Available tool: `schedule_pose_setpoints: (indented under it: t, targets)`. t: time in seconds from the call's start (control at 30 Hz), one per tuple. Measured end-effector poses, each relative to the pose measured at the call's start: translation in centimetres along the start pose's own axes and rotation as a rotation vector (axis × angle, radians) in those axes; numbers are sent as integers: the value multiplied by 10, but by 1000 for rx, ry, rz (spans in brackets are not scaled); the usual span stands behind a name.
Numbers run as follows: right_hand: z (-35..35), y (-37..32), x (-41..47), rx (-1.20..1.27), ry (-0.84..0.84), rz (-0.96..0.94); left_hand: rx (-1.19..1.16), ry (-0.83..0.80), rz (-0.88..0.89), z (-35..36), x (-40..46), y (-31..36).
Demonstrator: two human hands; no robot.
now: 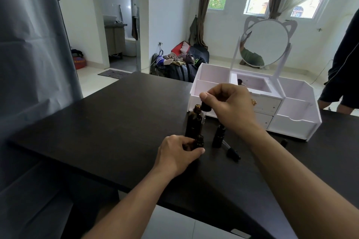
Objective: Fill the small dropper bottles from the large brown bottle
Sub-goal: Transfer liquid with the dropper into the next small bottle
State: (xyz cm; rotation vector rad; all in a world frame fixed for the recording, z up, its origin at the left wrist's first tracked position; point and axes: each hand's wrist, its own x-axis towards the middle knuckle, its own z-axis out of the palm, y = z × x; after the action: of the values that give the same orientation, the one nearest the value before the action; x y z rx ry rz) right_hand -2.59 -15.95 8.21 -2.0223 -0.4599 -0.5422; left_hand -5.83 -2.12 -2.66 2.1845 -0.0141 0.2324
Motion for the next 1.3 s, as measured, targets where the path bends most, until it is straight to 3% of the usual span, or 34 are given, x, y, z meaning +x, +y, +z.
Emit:
schedule_pose_setpoints:
  t: [0.5,0.8,1.3]
  targets:
    - [-9,-10,5,57,7,3,-30,-11,32,0,0,-2]
    - [-14,-21,42,93,230,-56,-19,4,39,1,0,-3]
    - [3,-20,50,107,187,-79,-19,5,1,3,0,-2]
